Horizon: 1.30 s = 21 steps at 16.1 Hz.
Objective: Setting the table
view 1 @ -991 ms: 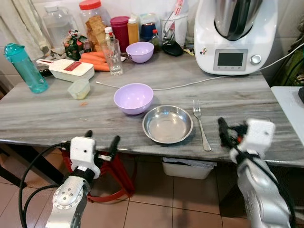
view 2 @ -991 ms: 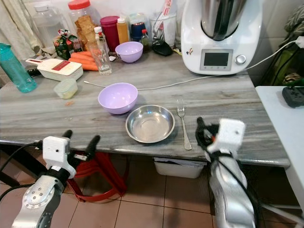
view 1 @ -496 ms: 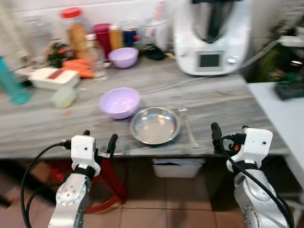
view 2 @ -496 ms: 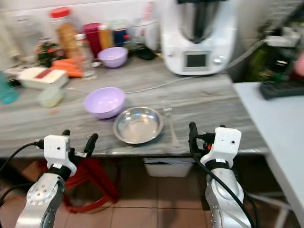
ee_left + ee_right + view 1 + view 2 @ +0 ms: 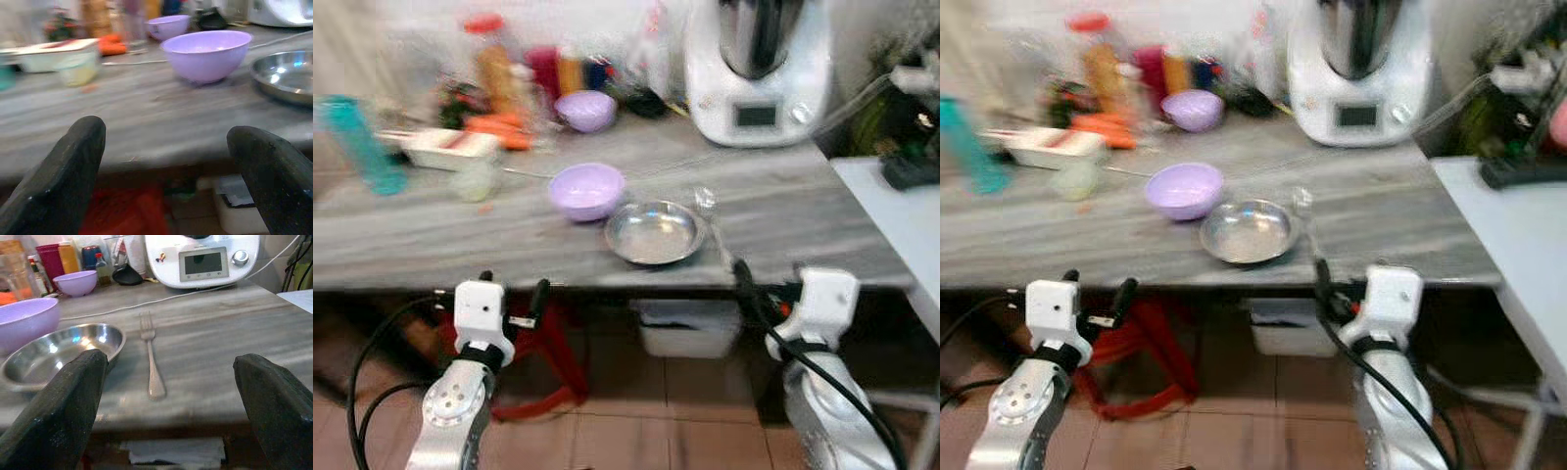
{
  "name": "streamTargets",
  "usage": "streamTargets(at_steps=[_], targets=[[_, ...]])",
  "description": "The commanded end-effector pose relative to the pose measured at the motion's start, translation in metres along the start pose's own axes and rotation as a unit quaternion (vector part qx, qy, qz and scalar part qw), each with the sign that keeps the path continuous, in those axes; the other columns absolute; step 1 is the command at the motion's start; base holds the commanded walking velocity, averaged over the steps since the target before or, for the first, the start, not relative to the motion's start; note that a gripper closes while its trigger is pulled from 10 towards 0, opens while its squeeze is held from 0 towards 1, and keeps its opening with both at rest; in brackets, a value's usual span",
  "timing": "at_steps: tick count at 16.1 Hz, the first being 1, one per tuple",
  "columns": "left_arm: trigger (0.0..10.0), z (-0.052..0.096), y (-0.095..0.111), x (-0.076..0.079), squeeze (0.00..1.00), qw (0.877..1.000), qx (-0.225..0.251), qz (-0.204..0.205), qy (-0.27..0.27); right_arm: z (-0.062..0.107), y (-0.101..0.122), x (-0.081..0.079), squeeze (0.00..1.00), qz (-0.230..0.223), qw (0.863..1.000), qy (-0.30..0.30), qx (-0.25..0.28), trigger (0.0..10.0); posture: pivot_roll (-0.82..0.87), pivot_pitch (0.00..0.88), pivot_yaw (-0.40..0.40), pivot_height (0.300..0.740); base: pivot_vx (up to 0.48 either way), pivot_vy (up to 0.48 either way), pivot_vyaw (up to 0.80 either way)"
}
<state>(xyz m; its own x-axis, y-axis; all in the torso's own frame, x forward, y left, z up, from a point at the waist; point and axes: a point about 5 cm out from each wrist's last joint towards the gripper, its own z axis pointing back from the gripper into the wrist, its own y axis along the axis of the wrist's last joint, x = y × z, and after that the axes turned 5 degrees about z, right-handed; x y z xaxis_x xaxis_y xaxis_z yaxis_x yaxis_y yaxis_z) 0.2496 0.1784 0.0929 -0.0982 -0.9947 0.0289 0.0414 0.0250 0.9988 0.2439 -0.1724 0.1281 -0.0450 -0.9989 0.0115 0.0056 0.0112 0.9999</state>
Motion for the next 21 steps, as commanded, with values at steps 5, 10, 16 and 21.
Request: streamTargets(at_steps=[5, 10, 16, 21], targets=[[10.0, -0.002, 0.005, -0.002, 0.00, 1.000, 0.003, -0.014, -0.019, 0.001, -0.004, 0.002, 0.00, -0.022, 1.000, -0.010, -0.011, 10.0, -0.03, 0.000, 0.128, 0.740, -0.322, 0.000, 0.00], [10.0, -0.001, 0.010, -0.006, 0.00, 0.999, 0.013, -0.015, -0.043, -0.003, -0.006, -0.003, 0.00, -0.032, 0.999, -0.002, -0.017, 10.0, -0.01, 0.000, 0.125, 0.740, 0.000, 0.000, 0.00], [10.0, 0.000, 0.010, 0.000, 0.00, 0.998, 0.013, -0.006, -0.056, -0.005, -0.007, -0.007, 0.00, -0.040, 0.999, 0.012, -0.019, 10.0, -0.01, 0.000, 0.119, 0.740, 0.000, -0.092, 0.11], [10.0, -0.001, 0.011, 0.000, 0.00, 0.998, 0.011, -0.005, -0.061, -0.001, -0.011, -0.005, 0.00, -0.044, 0.999, 0.011, -0.026, 10.0, -0.01, 0.011, 0.127, 0.740, 0.000, -0.284, 0.80]])
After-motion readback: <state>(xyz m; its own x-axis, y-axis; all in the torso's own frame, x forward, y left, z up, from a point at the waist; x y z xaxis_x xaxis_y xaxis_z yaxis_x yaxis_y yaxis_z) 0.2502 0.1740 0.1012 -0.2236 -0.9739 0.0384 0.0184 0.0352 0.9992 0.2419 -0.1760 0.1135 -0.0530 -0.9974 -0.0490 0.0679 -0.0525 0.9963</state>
